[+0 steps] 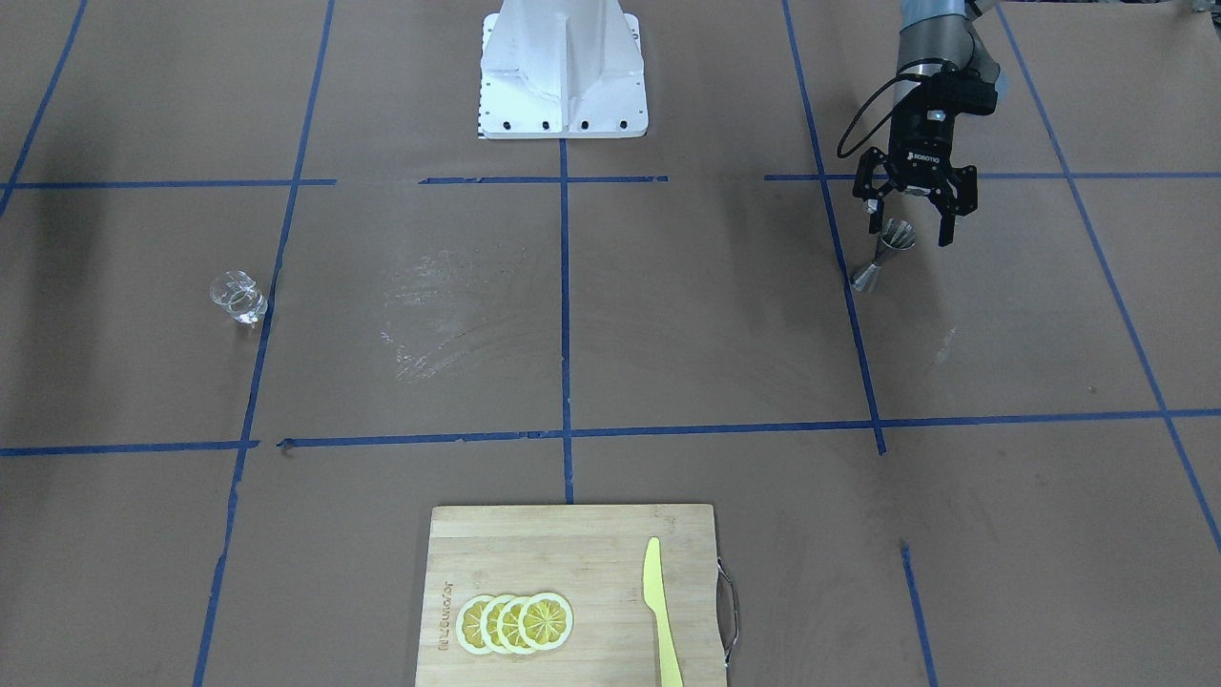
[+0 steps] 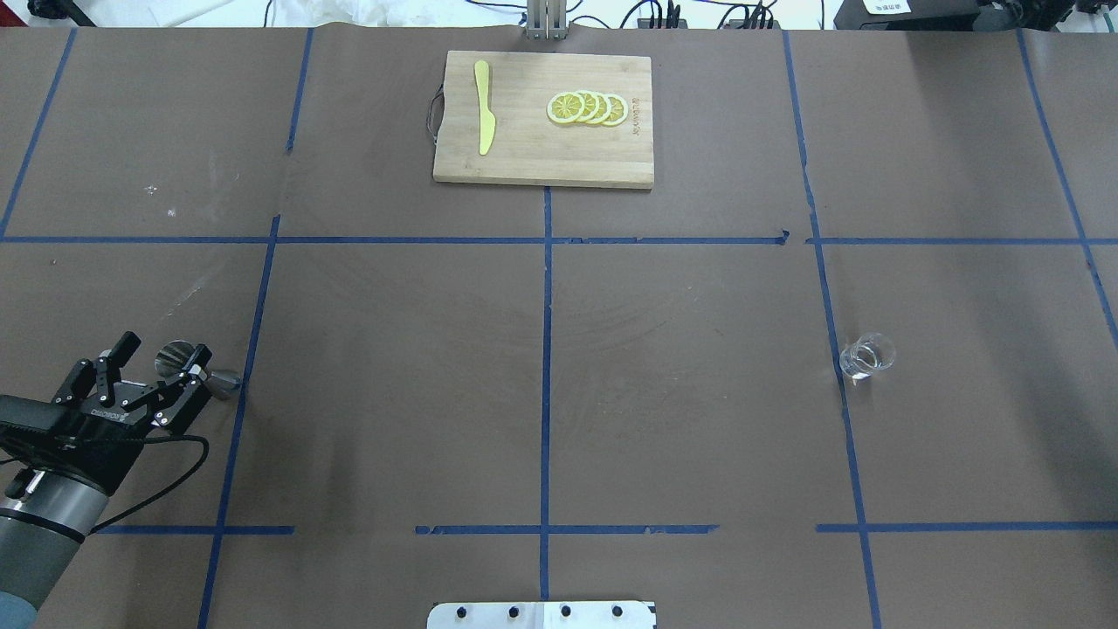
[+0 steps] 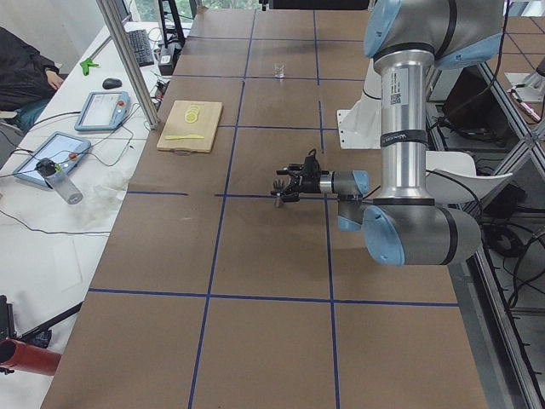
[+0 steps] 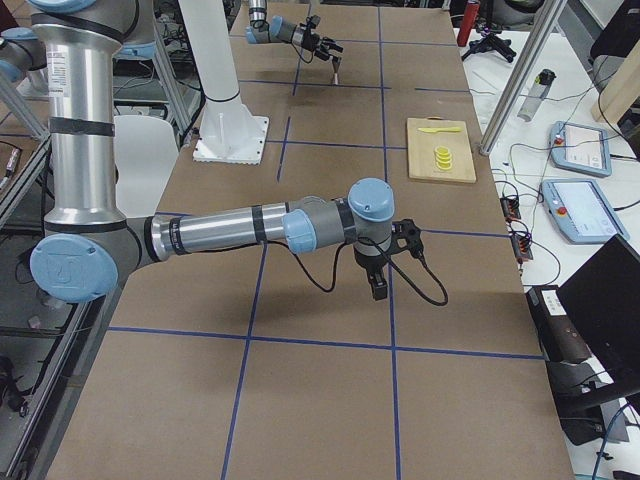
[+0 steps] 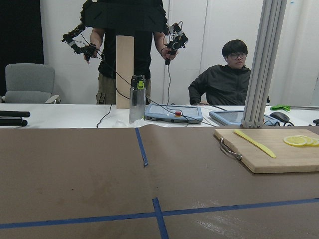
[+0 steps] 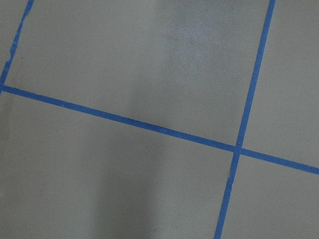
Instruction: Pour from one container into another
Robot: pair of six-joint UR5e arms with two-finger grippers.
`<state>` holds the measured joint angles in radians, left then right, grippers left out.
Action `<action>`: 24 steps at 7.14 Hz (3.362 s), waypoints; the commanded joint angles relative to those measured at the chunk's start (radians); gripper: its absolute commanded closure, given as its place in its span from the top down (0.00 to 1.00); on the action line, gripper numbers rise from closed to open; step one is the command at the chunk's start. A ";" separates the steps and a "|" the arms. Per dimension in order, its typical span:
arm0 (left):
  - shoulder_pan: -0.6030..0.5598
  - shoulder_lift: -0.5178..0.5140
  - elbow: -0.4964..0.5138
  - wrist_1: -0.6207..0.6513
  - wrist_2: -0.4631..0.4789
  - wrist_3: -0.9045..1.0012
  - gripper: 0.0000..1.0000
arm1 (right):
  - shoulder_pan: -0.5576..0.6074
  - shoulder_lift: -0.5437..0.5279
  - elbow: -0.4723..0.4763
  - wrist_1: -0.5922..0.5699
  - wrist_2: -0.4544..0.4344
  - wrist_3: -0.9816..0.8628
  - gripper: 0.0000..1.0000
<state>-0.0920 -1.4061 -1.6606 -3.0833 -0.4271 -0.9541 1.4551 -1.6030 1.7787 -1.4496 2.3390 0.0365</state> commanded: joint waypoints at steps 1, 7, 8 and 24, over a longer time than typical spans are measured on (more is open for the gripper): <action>0.006 -0.011 0.031 -0.008 0.014 0.000 1.00 | -0.001 -0.002 -0.001 0.000 -0.001 0.000 1.00; 0.037 -0.070 0.127 -0.040 0.027 0.002 0.99 | 0.001 0.000 0.001 0.000 -0.001 0.000 1.00; 0.038 -0.082 0.148 -0.040 0.028 0.002 0.99 | -0.001 0.000 0.001 0.000 -0.001 0.000 1.00; 0.035 -0.093 0.183 -0.057 -0.021 0.011 0.27 | 0.001 0.012 -0.001 0.002 -0.004 0.000 1.00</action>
<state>-0.0557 -1.4971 -1.4760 -3.1376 -0.4486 -0.9429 1.4545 -1.5907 1.7777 -1.4482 2.3347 0.0368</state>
